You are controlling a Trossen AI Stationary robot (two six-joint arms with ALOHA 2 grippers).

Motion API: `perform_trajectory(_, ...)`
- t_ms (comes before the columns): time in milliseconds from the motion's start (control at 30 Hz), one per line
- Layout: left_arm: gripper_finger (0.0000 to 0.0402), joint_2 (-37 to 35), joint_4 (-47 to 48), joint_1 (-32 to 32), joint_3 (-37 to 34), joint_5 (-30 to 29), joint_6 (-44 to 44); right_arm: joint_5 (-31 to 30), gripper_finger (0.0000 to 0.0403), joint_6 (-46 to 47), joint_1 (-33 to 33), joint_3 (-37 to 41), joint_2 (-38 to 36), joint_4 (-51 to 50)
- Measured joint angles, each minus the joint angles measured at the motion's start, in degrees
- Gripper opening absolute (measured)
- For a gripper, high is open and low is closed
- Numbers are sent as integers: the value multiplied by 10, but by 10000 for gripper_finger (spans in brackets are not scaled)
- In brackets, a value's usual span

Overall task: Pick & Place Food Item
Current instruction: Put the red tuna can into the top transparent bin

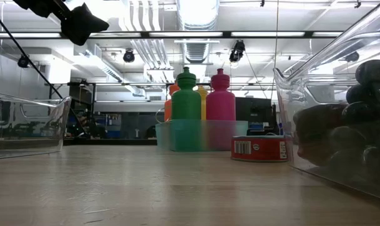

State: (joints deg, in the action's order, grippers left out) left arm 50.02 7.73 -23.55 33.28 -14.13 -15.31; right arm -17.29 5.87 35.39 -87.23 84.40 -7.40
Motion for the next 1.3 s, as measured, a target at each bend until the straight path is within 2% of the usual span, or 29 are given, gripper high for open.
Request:
perform_trajectory(100, 319, 0, 0, 0, 0, 0, 0, 43, 279, 5, -20, 35, 1, 32)
perform_trajectory(267, 320, 0, 0, 0, 0, 0, 0, -20, 279, 79, -42, 69, -2, -5)
perform_trajectory(400, 320, 0, 0, 0, 0, 0, 0, -52, 279, 94, -58, 92, -2, -17)
perform_trajectory(800, 320, 0, -2, 0, 0, -24, 2, -54, 279, 67, -91, 106, -2, -8)
perform_trajectory(1100, 320, 0, -2, 0, 0, -26, -1, -52, 279, 166, -91, 112, -1, -8)
perform_trajectory(1300, 320, -14, 9, 15, 0, -27, 46, -52, 279, 168, -90, 110, -1, -7)
